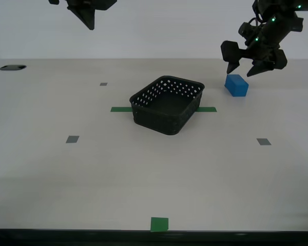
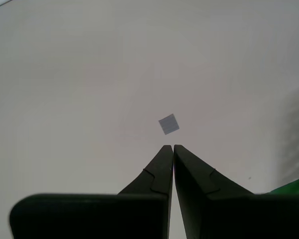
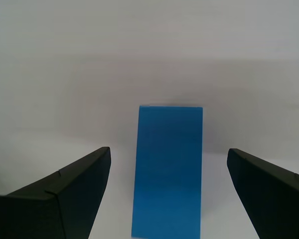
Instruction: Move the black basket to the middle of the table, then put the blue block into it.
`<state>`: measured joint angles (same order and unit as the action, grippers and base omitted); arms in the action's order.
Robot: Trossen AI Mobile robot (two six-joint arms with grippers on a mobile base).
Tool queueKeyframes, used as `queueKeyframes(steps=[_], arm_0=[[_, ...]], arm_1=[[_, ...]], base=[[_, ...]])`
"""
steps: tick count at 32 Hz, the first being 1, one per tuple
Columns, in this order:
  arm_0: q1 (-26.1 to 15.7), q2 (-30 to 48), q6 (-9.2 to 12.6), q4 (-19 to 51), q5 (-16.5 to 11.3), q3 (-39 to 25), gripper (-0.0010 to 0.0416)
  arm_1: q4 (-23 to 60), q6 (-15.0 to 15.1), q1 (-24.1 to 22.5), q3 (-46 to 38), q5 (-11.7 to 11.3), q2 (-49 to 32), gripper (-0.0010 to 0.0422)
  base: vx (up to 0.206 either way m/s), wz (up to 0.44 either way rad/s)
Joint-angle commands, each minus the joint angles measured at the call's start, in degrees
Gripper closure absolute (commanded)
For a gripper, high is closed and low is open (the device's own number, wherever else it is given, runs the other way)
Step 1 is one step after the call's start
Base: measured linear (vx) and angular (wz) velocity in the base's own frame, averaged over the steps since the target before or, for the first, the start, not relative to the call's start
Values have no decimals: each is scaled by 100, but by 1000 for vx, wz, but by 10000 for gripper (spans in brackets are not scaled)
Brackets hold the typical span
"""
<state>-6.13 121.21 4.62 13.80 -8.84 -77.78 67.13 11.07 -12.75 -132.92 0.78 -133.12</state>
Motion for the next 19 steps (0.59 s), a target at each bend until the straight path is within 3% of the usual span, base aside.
queueKeyframes(steps=[1, 8, 9, 11, 15, 17, 19], arm_0=[[-13, 354, 28, -13, -11, 11, 87], [-31, 632, 153, 26, -9, 24, 105], [-33, 632, 308, 35, -9, 17, 150], [-35, 632, 400, 33, -7, 17, 185], [-35, 632, 466, 46, -11, 17, 368], [-35, 632, 463, 57, -13, 17, 402], [-35, 498, 459, 188, -28, 15, 405]], arm_1=[[26, 9, 2, -4, 46, 7, 412], [9, 11, 2, -4, 46, 7, 412], [4, 9, 2, -4, 46, 7, 412], [4, 11, 2, -4, 46, 7, 412], [2, 11, 2, -4, 46, 7, 412], [2, 11, 2, -4, 46, 7, 412], [-4, 9, 9, -4, 44, 7, 412]], base=[[0, 0], [0, 0], [0, 0], [0, 0], [0, 0], [0, 0], [0, 0]])
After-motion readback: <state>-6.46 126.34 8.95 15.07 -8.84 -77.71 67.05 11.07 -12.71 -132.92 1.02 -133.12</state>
